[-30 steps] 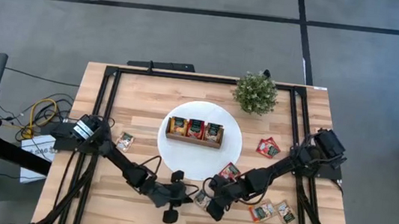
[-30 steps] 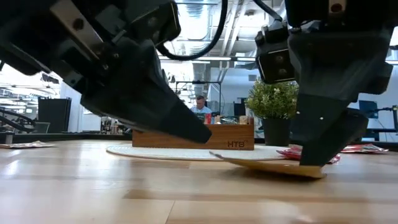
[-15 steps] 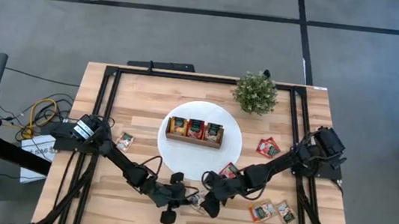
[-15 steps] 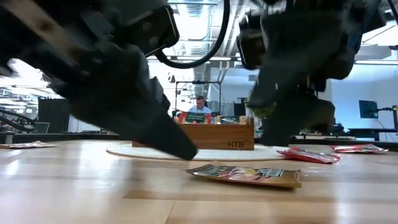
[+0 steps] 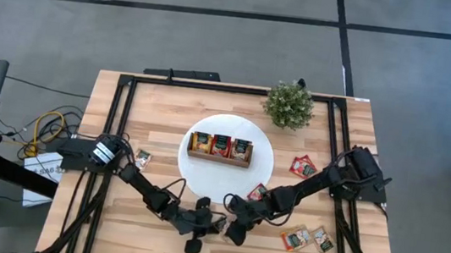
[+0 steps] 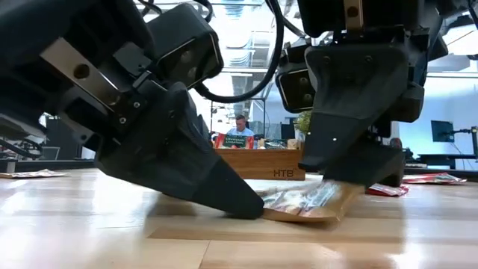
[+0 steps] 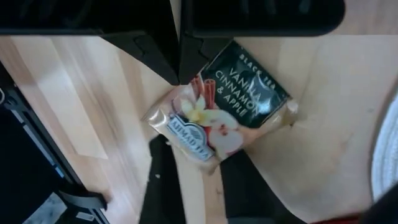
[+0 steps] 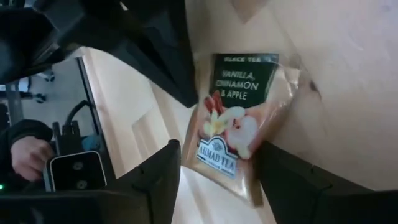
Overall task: Pick & Place Tea
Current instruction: Put the brown tea bag into the right section of the wooden organizer
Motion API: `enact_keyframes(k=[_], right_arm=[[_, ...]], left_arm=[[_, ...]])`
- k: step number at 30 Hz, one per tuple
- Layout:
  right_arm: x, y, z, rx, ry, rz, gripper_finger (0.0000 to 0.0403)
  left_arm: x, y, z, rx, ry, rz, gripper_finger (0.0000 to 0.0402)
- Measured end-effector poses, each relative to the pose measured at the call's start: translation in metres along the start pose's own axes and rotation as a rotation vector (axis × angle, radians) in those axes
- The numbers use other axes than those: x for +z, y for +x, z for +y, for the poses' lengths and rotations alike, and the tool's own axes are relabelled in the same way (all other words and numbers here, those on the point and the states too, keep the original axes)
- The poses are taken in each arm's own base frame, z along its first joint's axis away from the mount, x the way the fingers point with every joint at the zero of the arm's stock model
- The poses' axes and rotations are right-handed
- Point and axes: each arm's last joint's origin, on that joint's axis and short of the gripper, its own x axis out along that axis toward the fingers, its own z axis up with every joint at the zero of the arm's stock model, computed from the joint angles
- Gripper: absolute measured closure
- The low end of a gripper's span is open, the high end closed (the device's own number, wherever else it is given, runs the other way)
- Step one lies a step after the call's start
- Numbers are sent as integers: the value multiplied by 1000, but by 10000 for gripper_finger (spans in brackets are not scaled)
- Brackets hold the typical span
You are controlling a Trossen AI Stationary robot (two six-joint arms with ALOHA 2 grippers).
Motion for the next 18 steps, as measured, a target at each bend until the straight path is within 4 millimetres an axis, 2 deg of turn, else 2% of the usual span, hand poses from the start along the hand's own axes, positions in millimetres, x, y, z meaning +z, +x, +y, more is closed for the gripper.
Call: enact_keyframes(k=[7,10,15,18], right_arm=[[0,0,0,9,-34,-1,236],[-1,1,0,-3,-40,-9,279],[-9,2,3,-57,-104,-73,380],[-16,2,10,-106,-162,-195,390]], left_arm=[[-1,0,2,15,-1,6,401],[-1,0,2,16,0,8,402],[5,-11,-3,29,34,57,402],[9,-27,-8,93,80,105,401]])
